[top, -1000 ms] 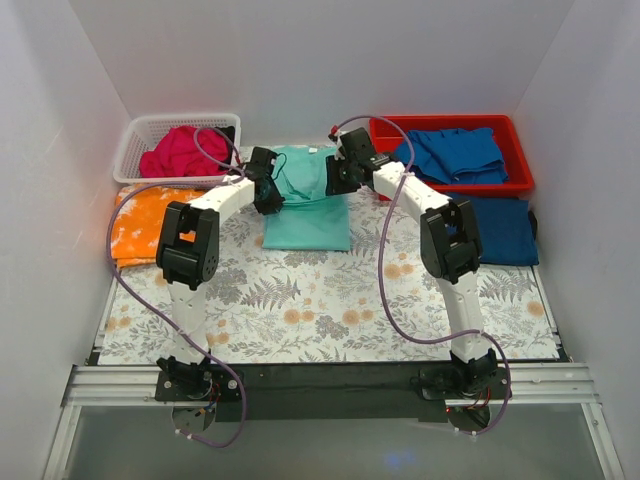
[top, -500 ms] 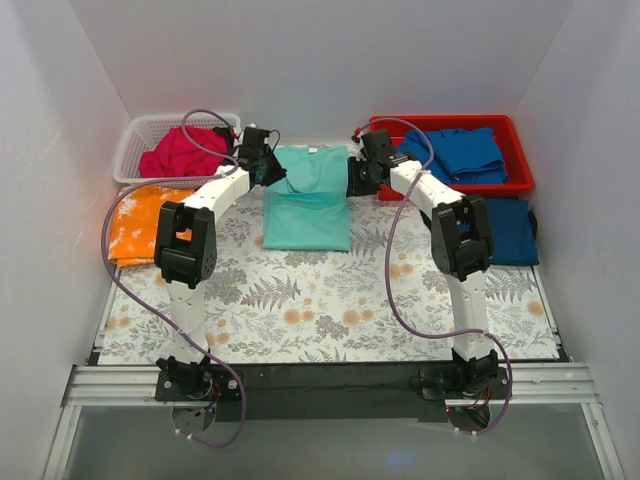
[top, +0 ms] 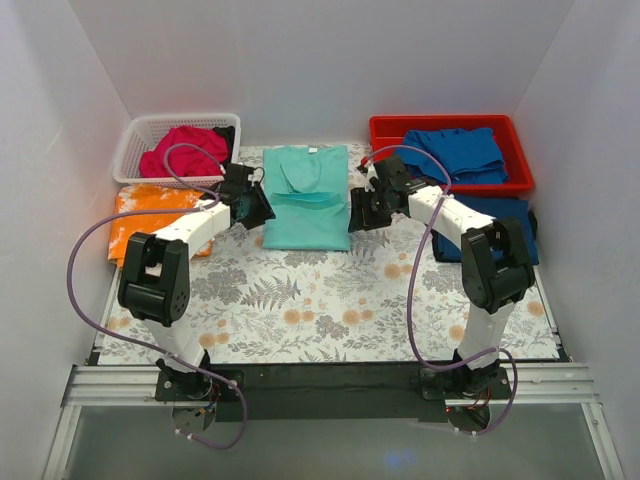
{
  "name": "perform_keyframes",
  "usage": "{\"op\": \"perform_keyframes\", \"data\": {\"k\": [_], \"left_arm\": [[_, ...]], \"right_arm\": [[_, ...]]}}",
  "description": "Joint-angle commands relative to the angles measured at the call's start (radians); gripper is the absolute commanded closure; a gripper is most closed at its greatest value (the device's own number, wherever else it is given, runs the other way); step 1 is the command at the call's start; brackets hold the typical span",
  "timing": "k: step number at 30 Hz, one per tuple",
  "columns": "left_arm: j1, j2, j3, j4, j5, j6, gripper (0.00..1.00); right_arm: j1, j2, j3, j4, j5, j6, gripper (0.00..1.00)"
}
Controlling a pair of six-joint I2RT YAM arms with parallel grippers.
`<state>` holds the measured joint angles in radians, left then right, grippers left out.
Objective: Fold and stack the t-shirts
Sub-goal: Fold the folded rectangular tshirt in 1/3 of the way, then grab one side of the 2/3 rectangular tshirt with both arms
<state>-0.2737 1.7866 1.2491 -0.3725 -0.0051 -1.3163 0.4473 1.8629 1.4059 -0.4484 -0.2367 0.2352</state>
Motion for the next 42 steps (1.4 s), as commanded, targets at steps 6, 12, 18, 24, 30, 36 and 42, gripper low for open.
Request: {"op": "perform_keyframes", "data": {"k": [6,12,18,24,30,36,42], "left_arm": [[0.047,-0.147,-0.203,0.104,0.146,0.009,0.62],[0.083,-0.113,-0.244,0.152,0.200,0.009,0.64],[0.103,-0.078,-0.278,0.188,0.266,0.009,0.66],[0.105,-0.050,-0.284,0.181,0.278,0.012,0.70],[0.107,-0.029,-0.301,0.188,0.281,0.019,0.70],[0.107,-0.006,-0.303,0.190,0.290,0.029,0.69],[0.107,0.007,-0.315,0.188,0.329,0.040,0.68]], "right_arm": [[0.004,-0.005,-0.111,0.151,-0.164,0.047,0.41],[0.004,0.039,-0.151,0.241,-0.124,0.081,0.41],[0.004,0.068,-0.160,0.275,-0.141,0.108,0.41],[0.005,0.108,-0.160,0.293,-0.147,0.127,0.41],[0.005,0.148,-0.154,0.316,-0.197,0.148,0.43],[0.011,0.163,-0.191,0.339,-0.248,0.165,0.48],[0.019,0.174,-0.217,0.355,-0.274,0.182,0.58]]}}
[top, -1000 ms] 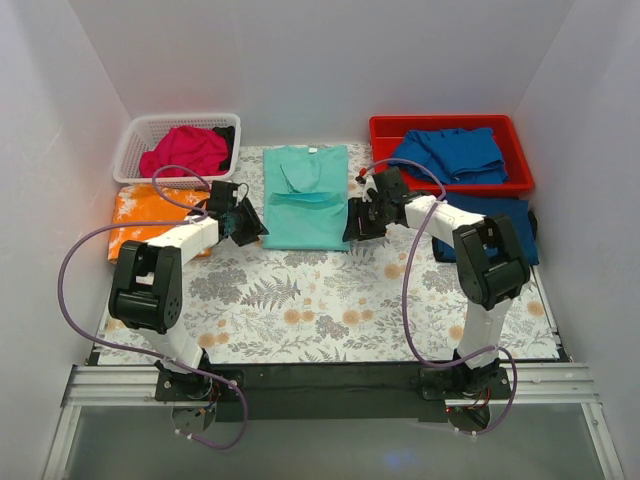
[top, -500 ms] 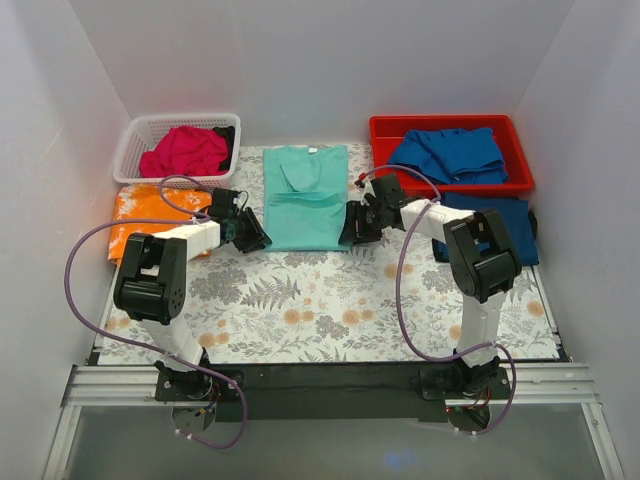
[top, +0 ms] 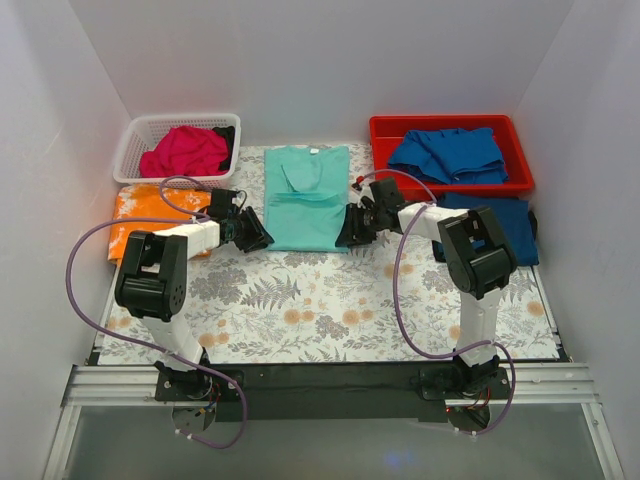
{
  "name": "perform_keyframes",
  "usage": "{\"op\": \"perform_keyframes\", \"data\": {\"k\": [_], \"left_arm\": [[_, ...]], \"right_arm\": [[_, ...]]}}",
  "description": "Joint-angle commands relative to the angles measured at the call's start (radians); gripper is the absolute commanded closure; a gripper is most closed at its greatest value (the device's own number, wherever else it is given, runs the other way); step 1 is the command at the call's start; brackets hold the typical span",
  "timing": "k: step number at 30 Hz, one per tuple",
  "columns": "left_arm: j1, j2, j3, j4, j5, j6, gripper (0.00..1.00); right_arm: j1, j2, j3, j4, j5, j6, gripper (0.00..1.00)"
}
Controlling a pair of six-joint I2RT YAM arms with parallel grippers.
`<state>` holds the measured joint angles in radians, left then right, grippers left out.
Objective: Fold and stack the t-shirts
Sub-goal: Grab one side of the 2/3 rectangular tshirt with both arms
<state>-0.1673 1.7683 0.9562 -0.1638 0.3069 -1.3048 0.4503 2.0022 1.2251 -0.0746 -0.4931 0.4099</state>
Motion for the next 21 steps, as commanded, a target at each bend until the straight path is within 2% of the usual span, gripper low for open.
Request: {"op": "perform_keyframes", "data": {"k": [1,3,4,5,6,7,9,16,21], "left_arm": [[0.000,0.023,-0.025,-0.022,0.020,0.035,0.72],[0.002,0.019,-0.036,-0.026,0.021,0.042,0.78],[0.000,0.014,-0.040,-0.034,0.020,0.047,0.83],[0.000,0.010,-0.046,-0.037,0.014,0.053,0.94],[0.000,0.008,-0.054,-0.042,0.006,0.056,1.00],[0.000,-0.004,-0.060,-0.051,0.005,0.059,1.00],[0.000,-0.021,-0.082,-0.059,-0.008,0.065,1.00],[0.000,-0.171,-0.128,-0.210,-0.054,0.041,1.00],[0.000,-0.289,-0.214,-0.241,-0.009,-0.004,1.00]], "right_arm": [[0.018,0.035,-0.038,-0.019,-0.022,0.007,0.63],[0.019,0.033,-0.047,-0.019,-0.022,0.007,0.68],[0.018,0.032,-0.053,-0.019,-0.024,0.007,0.75],[0.019,0.032,-0.058,-0.021,-0.024,0.007,0.80],[0.019,0.029,-0.062,-0.021,-0.025,0.006,0.83],[0.019,0.026,-0.073,-0.021,-0.024,0.004,0.92],[0.019,0.014,-0.087,-0.021,-0.024,0.003,0.99],[0.019,-0.083,-0.206,-0.024,-0.025,-0.019,0.99],[0.025,-0.199,-0.326,-0.013,-0.041,-0.017,0.99]]}}
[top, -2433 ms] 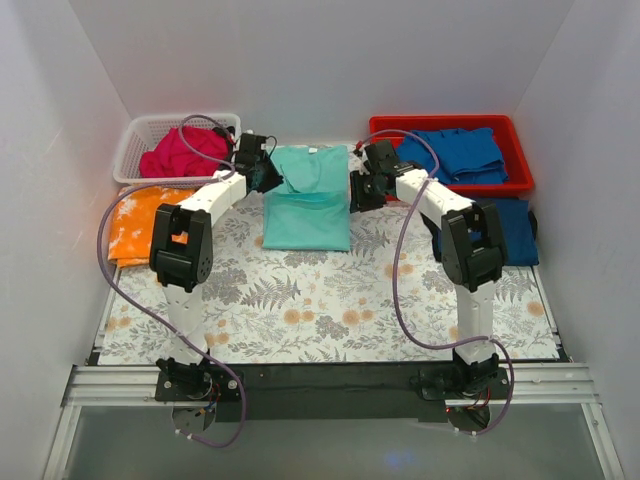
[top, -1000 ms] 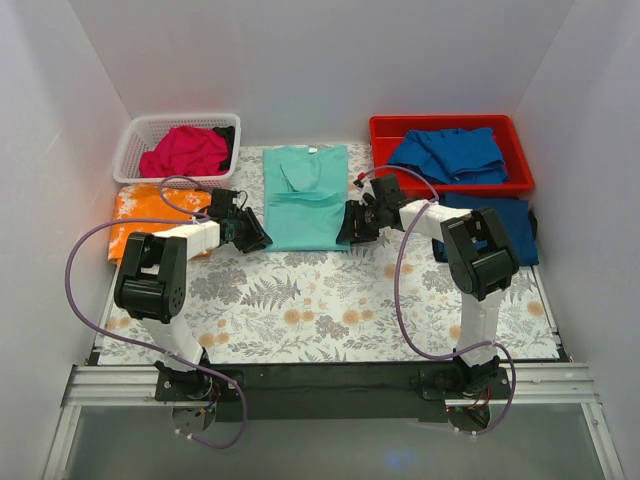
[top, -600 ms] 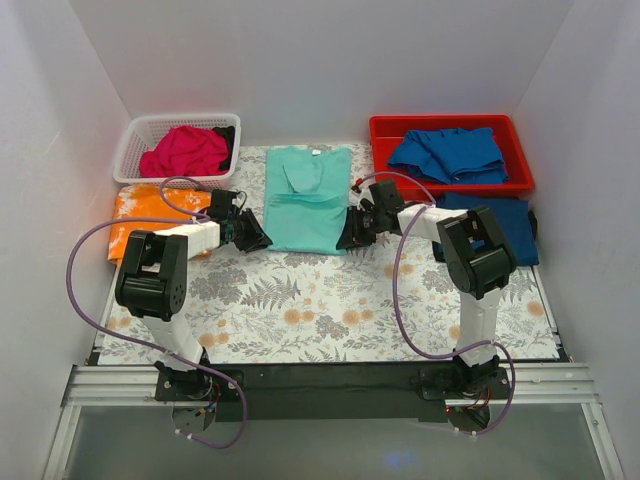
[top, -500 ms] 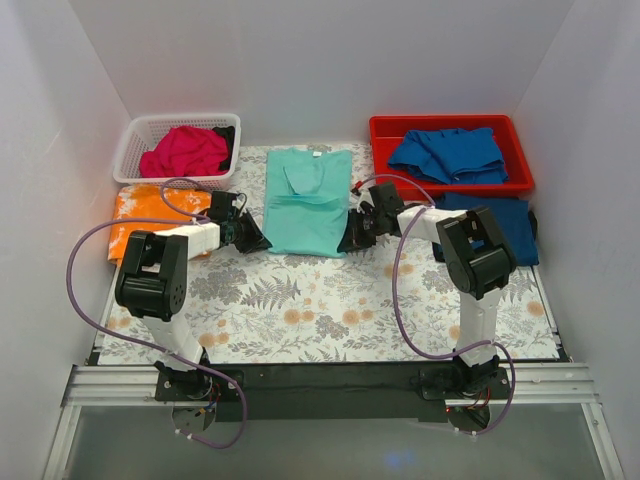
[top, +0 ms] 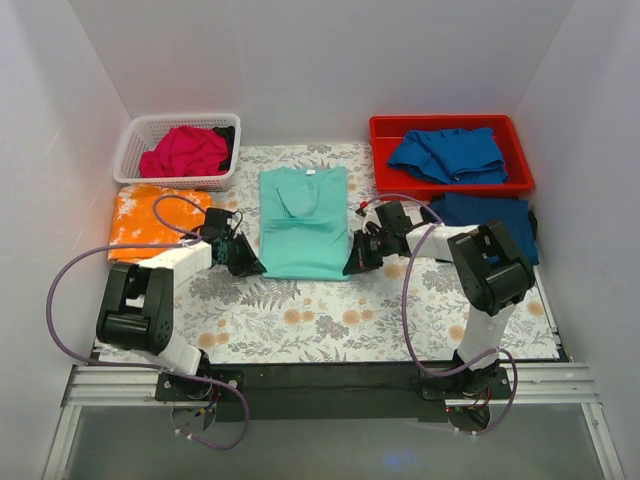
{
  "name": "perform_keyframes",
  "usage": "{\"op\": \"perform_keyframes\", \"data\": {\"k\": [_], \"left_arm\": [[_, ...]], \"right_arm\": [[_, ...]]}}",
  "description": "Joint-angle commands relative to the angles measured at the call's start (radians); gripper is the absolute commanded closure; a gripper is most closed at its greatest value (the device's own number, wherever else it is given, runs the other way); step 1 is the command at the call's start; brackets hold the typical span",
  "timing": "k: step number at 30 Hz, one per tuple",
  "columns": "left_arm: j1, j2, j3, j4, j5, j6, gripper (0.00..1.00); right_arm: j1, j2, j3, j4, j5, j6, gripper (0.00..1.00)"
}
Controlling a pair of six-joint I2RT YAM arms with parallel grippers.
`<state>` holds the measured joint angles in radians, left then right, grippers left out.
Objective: Fold and stack the t-shirts
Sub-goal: Grab one side of the 2/3 rectangular tshirt with both arms, then fold the long partially folded tshirt into a neat square
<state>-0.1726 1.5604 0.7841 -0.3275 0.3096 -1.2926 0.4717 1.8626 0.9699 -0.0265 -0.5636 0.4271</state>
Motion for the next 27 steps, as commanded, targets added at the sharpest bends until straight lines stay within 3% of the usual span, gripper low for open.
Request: {"op": "perform_keyframes", "data": {"k": [1,7,14,27], "left_arm": [[0.005,-0.115,-0.057,-0.088,0.000,-0.028,1.00],[0.001,-0.298,-0.117,-0.180,-0.006,-0.060,1.00],[-0.010,-0.492,-0.003,-0.324,-0.058,-0.103,1.00],[-0.011,-0.593,0.020,-0.574,-0.078,-0.183,1.00]], "right_arm": [[0.007,-0.077,-0.086,-0.058,0.027,-0.033,0.99],[0.030,-0.249,-0.190,-0.053,0.024,-0.001,0.99],[0.057,-0.433,-0.192,-0.107,0.033,0.035,0.99],[0.077,-0.539,-0.220,-0.217,0.057,0.035,0.99]]}}
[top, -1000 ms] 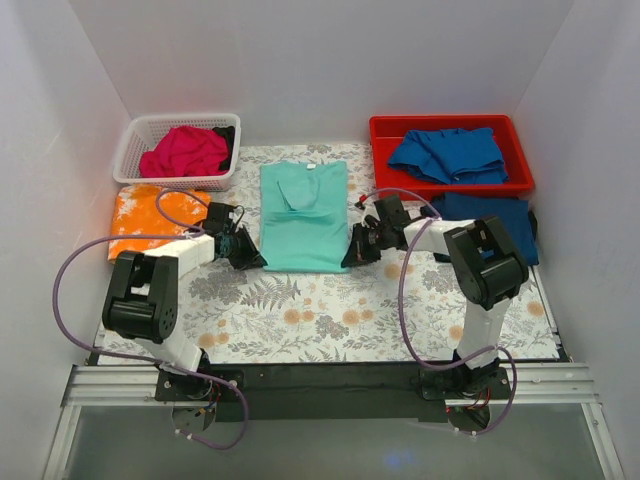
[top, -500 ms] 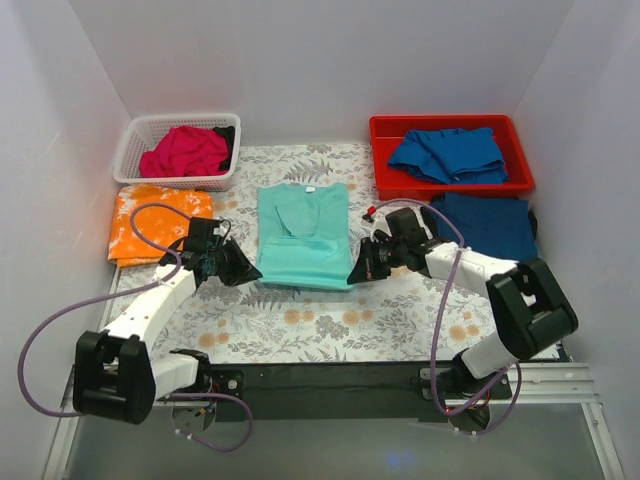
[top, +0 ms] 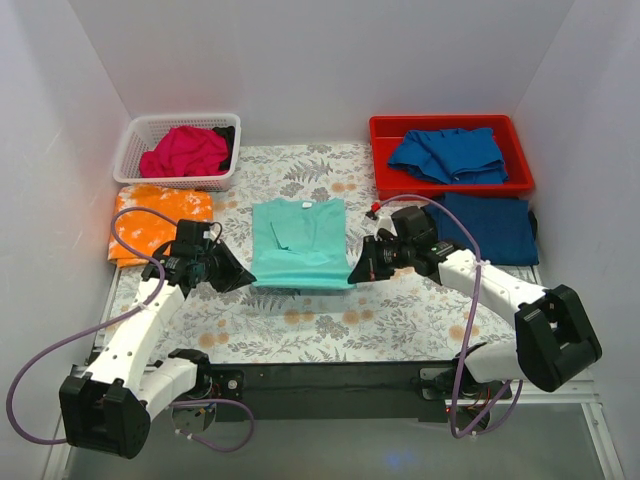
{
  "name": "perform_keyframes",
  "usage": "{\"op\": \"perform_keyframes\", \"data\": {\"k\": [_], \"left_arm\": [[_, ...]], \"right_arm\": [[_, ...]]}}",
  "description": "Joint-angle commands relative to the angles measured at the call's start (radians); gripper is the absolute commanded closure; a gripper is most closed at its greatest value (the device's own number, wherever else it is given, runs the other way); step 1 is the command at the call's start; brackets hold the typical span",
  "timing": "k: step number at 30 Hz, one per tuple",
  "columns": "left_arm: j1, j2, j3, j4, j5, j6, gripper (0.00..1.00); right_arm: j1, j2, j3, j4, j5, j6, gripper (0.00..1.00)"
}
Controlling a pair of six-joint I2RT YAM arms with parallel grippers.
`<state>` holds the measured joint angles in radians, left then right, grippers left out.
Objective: Fold and stack the t-shirts
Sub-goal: Fold the long partially folded tshirt into a neat square
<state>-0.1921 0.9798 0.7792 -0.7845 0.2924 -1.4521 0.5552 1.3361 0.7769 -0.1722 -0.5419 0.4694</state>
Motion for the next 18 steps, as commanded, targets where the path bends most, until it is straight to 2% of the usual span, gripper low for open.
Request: {"op": "perform_keyframes", "data": {"k": [1,10,18], "left_arm": [[0.008,-0.001,0.023,-0.149,-0.061,-0.030,1.00],[0.008,0.023,0.042,-0.210,-0.068,-0.033,1.00],[0.008,0.071,0.121,-0.182,-0.130,-0.022,1.00]], "right_arm": [[-0.006,-0.012,-0.037,-0.072,0.034,-0.005,0.99],[0.000,-0.031,-0.042,-0.085,0.026,0.000,0.99],[0.000,0.003,0.066,-0.095,0.048,-0.006,0.99]]}}
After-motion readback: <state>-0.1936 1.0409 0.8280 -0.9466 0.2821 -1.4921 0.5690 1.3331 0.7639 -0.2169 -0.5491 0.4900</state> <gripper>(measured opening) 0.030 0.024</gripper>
